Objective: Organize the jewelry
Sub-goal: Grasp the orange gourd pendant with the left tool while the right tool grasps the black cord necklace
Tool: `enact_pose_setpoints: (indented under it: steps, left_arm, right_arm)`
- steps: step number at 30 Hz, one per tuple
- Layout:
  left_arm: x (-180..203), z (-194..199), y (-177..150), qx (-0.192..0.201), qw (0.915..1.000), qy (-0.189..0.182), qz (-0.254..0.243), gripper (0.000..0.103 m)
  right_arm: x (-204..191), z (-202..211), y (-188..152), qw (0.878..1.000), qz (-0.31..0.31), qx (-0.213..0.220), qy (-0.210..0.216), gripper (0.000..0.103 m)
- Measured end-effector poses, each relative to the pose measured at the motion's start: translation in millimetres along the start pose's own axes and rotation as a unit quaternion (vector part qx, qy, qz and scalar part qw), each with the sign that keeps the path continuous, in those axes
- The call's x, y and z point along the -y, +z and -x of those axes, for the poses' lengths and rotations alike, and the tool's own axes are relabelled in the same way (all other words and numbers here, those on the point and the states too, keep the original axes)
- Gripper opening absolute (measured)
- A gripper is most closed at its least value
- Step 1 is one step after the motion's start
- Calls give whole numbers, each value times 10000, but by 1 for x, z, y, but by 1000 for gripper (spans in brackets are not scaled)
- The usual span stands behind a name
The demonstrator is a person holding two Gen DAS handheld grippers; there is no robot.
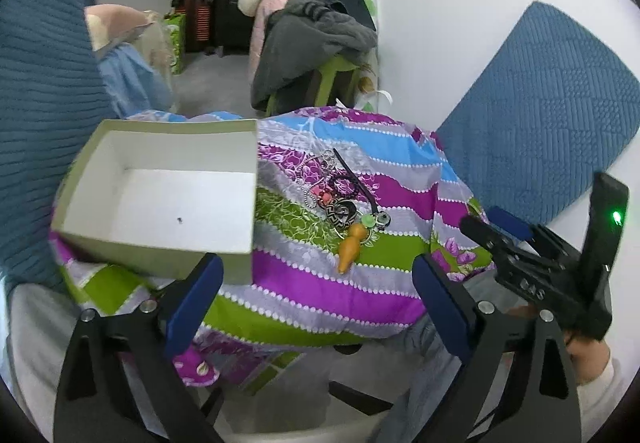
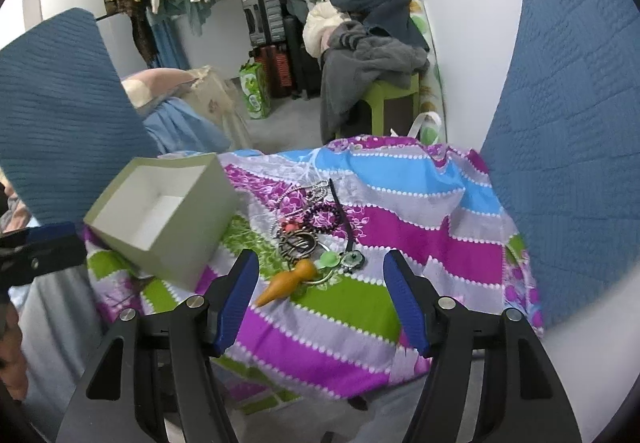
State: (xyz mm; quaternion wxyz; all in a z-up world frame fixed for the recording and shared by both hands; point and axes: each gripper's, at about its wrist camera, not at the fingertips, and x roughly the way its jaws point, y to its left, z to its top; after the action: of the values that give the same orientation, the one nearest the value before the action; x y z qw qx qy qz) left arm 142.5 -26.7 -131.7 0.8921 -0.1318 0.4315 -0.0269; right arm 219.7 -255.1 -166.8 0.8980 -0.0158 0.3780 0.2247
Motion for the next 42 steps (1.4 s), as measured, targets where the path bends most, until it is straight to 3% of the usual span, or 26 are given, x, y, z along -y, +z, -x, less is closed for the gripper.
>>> enact_pose_setpoints:
  steps: [5, 8, 11, 14, 19, 23, 34, 36, 40, 42]
  left_arm:
    - [2, -38, -1, -287, 9994, -189, 14, 91]
    - [5, -59, -2, -557, 9981, -274, 1, 77]
    - [14, -78, -2, -628, 9974, -301, -187, 76]
    - [21, -101, -5, -786, 9955, -447, -288, 66]
    - [28, -140, -18, -1041, 9925, -471, -431, 61]
    - [24, -164, -22, -1226, 9904, -560, -312, 60]
    - [26, -194, -13, -1152, 9909, -553, -419, 59]
    - [29, -198, -14, -1186, 9903, -536, -487, 43]
    - [38, -203, -16, -1112, 9900, -438, -746, 41]
    - [38, -208, -18, -1167, 9897, -402, -726, 31]
  right_arm:
    - [22, -47, 4, 9989, -327, -210, 277, 61]
    - [29, -71, 5, 9988, -262, -303, 292, 47]
    - [37, -93, 8, 9981, -219, -434, 365, 39]
    - [47, -114, 12, 9968, -295, -610, 416, 28]
    - [51, -152, 16, 9934, -121, -994, 564, 26]
    - [50, -180, 22, 9909, 188, -1260, 440, 25]
    - [45, -218, 25, 9841, 341, -1664, 516, 19]
    - [45, -222, 24, 9833, 459, -1712, 427, 19]
    - [41, -223, 25, 9832, 675, -1669, 308, 19]
    - [39, -224, 26, 9829, 771, -1649, 271, 19]
